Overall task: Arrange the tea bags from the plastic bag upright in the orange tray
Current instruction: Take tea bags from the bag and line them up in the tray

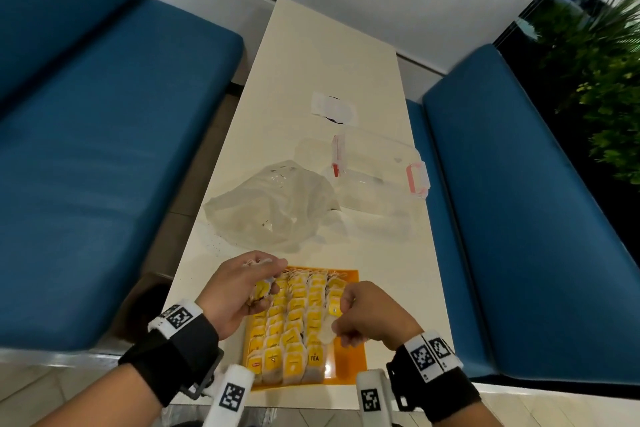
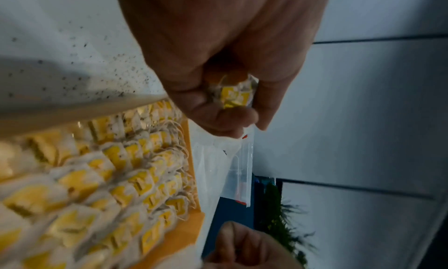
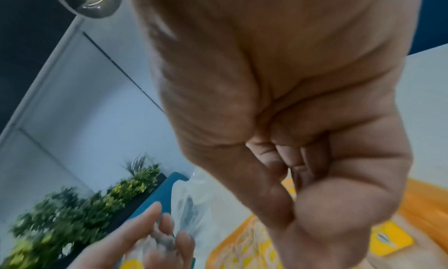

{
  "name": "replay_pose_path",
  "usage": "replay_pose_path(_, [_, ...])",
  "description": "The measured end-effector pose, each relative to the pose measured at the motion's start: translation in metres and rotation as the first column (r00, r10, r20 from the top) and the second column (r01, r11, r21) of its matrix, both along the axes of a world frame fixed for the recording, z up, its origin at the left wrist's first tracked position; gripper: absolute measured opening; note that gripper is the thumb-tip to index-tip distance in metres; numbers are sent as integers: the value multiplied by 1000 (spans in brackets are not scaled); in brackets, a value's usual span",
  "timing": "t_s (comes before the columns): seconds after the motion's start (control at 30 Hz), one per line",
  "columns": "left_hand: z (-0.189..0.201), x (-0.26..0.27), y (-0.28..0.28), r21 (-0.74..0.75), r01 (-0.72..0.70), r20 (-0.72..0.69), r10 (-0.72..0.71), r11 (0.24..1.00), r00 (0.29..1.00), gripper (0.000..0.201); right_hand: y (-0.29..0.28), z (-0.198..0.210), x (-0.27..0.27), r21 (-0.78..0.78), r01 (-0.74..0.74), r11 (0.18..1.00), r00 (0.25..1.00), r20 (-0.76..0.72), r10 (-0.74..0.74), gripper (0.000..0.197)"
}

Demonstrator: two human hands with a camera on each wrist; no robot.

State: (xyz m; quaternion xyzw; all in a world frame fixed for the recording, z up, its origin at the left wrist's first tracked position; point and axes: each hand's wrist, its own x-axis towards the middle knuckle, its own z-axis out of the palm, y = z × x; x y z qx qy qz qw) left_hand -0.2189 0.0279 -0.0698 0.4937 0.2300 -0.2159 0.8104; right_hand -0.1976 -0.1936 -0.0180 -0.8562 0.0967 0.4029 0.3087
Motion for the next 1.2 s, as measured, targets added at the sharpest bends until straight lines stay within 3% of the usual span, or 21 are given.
replay_pose_path(0.13, [-2,-7,-6,274,190,173,-243,943,955,10,-1,8,0,135,92,987,995,-55,-85,30])
replay_pose_path(0.23, [-6,-12,-12,561,287,297,-513,777,806,29,-1,13,1,216,175,960,984,-78,-162,29])
replay_pose_path(0.3, [-10,-15,-17,672,288,321,-619,682,717,36,-2,17,1,272,231,934,972,-108,-209,28])
replay_pose_path(0.4, [-14,-18,-26,742,182,381,-630,645,677,26,-3,23,0,345,312,885,948,-165,-270,23])
replay_pose_path(0.5, [-17,-16,-31,743,115,418,-591,659,690,24,-5,24,-3,407,309,860,951,-120,-285,16])
replay_pose_path(0.57, [-18,-15,-32,747,119,402,-588,654,702,26,-8,22,-6,352,131,927,973,132,-188,20])
replay_pose_path(0.63, [-19,-14,-34,756,132,386,-598,641,702,27,-9,19,-10,173,-104,979,915,403,26,23])
replay_pose_path(0.67, [-20,-13,-35,758,138,382,-605,637,699,26,-8,17,-13,106,-196,975,873,472,124,21])
replay_pose_path(0.77, [-20,-12,-41,755,160,370,-615,636,697,18,-1,10,-18,-28,-348,937,791,528,310,13])
replay_pose_path(0.87, [-21,-14,-40,776,171,331,-622,608,710,9,-4,6,-18,-147,-368,918,733,562,384,14])
replay_pose_path(0.97, [-26,-14,-25,771,139,296,-542,622,786,14,-15,4,-14,-277,-373,886,733,497,464,18])
replay_pose_path(1.07, [-34,-15,-7,792,45,273,-420,609,866,15,-25,-2,-14,-410,-494,767,720,301,625,21])
replay_pose_path(1.2, [-46,-17,5,824,-30,248,-311,567,918,30,-24,-8,-11,-416,-639,647,682,84,727,24])
